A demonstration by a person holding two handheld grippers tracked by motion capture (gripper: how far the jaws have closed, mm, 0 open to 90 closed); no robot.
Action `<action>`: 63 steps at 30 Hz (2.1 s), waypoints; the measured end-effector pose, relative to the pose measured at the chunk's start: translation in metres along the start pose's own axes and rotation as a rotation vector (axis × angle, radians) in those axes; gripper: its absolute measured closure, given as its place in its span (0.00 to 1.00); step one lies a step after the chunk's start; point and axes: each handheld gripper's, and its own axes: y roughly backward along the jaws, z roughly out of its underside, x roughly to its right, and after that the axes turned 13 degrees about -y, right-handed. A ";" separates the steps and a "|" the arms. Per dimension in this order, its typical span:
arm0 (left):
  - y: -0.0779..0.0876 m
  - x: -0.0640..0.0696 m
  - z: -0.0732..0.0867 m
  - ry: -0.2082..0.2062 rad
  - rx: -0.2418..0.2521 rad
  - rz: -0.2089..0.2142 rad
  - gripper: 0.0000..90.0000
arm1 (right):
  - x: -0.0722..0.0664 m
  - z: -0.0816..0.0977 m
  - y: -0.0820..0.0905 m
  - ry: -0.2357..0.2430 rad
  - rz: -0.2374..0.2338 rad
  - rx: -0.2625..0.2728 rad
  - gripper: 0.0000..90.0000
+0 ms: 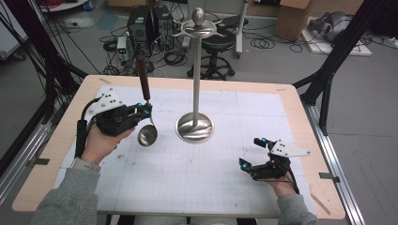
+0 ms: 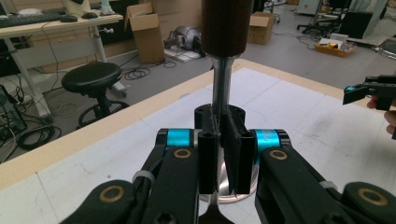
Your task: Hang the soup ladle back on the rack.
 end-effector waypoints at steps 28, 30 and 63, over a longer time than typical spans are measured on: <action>-0.025 -0.004 -0.034 -0.045 -0.026 0.041 0.93 | 0.000 -0.001 0.002 -0.008 -0.019 0.014 0.00; -0.028 -0.004 -0.036 -0.043 -0.029 0.035 0.93 | 0.000 -0.001 0.002 -0.002 -0.017 0.011 0.00; -0.052 -0.022 -0.064 -0.018 -0.035 0.058 0.93 | -0.001 -0.002 0.003 0.007 -0.010 0.017 0.00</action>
